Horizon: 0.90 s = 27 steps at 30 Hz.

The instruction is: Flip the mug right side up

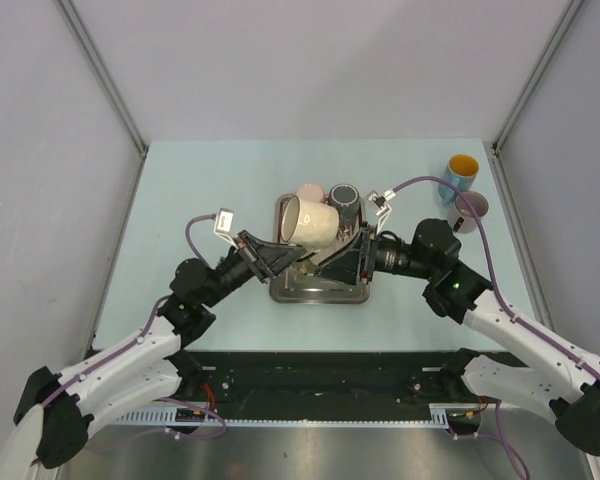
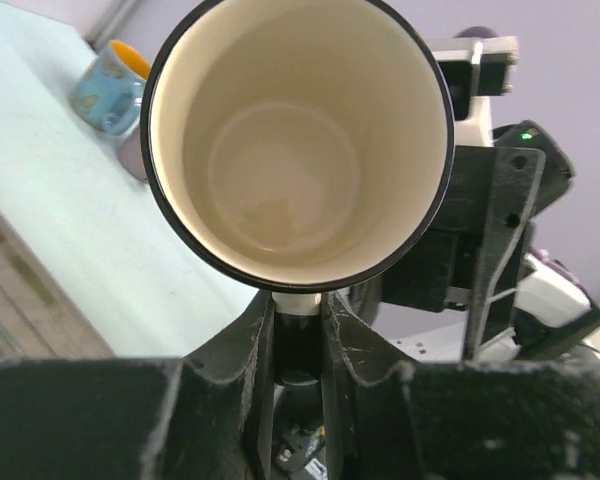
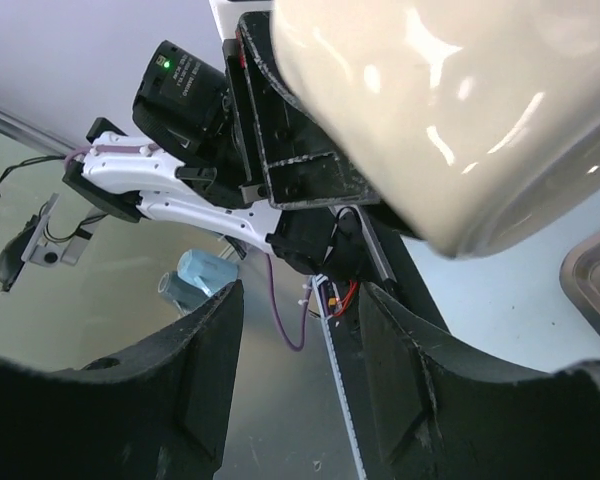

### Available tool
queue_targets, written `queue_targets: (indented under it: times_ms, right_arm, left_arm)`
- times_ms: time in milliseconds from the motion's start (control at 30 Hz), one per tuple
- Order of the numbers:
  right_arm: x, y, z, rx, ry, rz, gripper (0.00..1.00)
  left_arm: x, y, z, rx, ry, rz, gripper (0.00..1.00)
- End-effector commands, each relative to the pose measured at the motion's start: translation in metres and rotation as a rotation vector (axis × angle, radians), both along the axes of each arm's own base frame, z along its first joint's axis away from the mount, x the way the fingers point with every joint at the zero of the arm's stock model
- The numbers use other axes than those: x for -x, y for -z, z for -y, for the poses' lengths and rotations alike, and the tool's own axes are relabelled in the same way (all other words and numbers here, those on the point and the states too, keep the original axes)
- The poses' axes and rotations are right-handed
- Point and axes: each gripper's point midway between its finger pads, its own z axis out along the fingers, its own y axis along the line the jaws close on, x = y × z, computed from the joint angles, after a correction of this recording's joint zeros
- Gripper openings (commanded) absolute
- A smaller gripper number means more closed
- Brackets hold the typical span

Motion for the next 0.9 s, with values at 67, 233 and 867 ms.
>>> queue_targets:
  times_ms: [67, 233, 867]
  right_arm:
    - [0.013, -0.016, 0.034, 0.117, 0.066, 0.156, 0.54]
    - [-0.008, 0.005, 0.069, 0.27, 0.291, 0.187, 0.53]
    - [-0.059, 0.069, 0.121, 0.619, 0.624, 0.142, 0.5]
  left_arm:
    - [-0.015, -0.056, -0.036, -0.082, -0.215, 0.165, 0.0]
    - [-0.047, -0.06, -0.078, -0.255, -0.462, 0.157, 0.0]
    - [-0.222, 0.073, -0.212, -0.964, -0.958, -0.247, 0.0]
